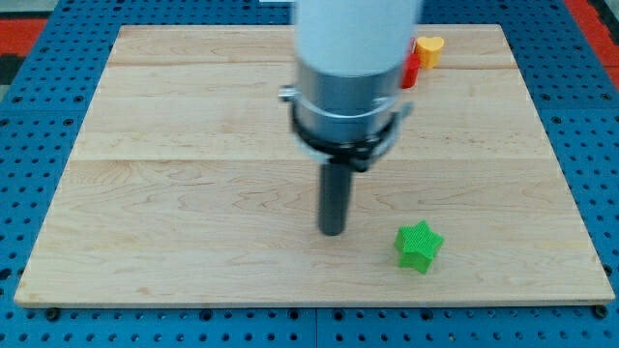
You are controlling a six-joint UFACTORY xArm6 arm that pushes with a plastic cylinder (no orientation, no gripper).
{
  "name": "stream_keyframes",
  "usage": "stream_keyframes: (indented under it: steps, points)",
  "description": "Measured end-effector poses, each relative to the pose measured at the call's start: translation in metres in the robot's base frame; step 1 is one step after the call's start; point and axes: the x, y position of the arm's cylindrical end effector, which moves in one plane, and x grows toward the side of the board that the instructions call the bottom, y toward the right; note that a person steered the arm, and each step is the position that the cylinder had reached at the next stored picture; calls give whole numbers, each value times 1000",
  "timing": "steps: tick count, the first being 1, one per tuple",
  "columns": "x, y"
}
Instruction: Push the green star to the bottom right of the board
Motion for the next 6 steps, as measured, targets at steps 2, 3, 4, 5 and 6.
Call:
stream_keyframes:
  steps: [2,3,4,5,6]
  points:
    - [35,75]
    - [35,85]
    - [37,94]
    - [50,112]
    - [50,117]
